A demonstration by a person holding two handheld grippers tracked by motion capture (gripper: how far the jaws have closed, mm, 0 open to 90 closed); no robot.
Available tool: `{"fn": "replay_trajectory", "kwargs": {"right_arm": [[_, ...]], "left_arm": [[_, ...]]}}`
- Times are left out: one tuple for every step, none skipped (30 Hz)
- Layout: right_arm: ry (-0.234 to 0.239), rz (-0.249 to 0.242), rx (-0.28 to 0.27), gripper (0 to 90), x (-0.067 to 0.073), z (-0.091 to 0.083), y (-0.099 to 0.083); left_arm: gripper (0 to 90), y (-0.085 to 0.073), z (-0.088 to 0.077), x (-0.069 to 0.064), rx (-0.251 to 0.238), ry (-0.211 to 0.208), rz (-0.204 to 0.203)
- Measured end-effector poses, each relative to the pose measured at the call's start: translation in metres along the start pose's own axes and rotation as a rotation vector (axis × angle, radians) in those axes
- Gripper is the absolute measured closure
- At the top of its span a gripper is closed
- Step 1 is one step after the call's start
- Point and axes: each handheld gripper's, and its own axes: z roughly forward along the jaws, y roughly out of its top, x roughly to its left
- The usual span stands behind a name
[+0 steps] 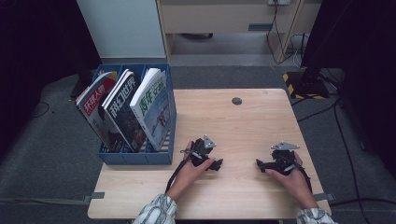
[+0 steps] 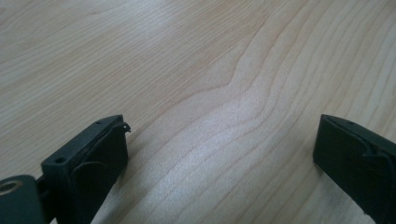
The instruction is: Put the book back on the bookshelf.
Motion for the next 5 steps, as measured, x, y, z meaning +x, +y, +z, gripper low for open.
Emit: {"fn": "replay_trajectory", "kwargs": {"right_arm": [[-0.002,-0.002,0.001,0.8,0.0,-0.0001,-0.0001],[-0.004,0.001,0.0,0.8,0.0003,-0.0001,-0.0001],[-0.004,0.0,0.001,0.8,0.0003,-0.0003,-0.0002],[-0.005,0.001,0.001,0.8,0.0003,-0.0002,-0.0002],[-0.005,0.001,0.001,0.8,0.0003,-0.0002,-0.0002]], "left_arm": [[2.1,-0.0003,-0.0005,-0.0001,0.002,-0.001,-0.003],[2.0,-0.0006,-0.0007,-0.0001,0.002,0.003,0.0],[1.8,-0.0009,-0.0012,-0.0004,0.004,0.004,-0.001],[1.6,-0.0012,-0.0014,-0.0007,0.004,0.003,-0.005],[1.4,-0.0012,-0.0014,-0.0007,0.004,0.003,-0.005]]}}
